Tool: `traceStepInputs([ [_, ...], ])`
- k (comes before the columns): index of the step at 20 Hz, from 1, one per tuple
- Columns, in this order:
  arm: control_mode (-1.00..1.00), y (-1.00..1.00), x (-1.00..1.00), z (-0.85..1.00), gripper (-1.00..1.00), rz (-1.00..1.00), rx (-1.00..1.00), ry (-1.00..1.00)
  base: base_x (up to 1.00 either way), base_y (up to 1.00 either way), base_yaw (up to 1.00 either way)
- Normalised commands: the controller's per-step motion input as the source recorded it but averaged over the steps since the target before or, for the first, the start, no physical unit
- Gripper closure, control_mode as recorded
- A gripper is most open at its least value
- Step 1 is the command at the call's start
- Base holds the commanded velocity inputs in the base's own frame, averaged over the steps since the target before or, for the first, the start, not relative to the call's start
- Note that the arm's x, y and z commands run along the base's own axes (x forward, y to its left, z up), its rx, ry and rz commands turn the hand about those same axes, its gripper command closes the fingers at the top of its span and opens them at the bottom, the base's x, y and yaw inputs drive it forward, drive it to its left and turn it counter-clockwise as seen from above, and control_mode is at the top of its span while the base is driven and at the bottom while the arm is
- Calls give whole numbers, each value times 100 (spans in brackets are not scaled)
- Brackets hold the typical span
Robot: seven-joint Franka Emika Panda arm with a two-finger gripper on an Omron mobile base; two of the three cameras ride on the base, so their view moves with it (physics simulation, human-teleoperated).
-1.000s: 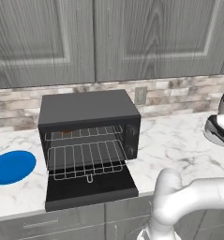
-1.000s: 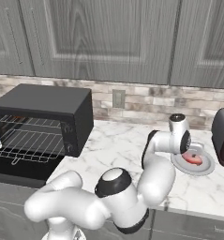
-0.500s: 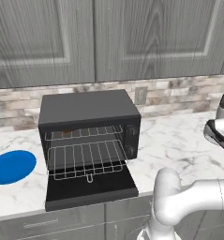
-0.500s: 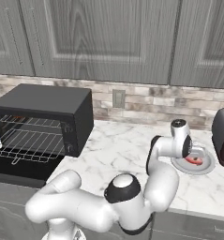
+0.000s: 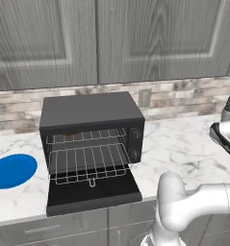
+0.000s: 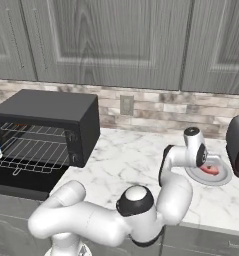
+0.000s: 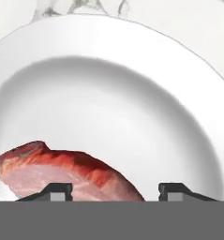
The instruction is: Open the toaster oven door. Place the hotdog bun on the top rack in the toaster oven and place the steak on the bottom rack.
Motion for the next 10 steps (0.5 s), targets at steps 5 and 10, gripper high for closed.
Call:
traceStepInputs([
  [5, -100, 0, 1, 0, 100, 1, 0, 3, 0, 0, 0],
  [10, -100, 2, -42, 25, 100, 6, 0, 0, 0, 0, 0],
])
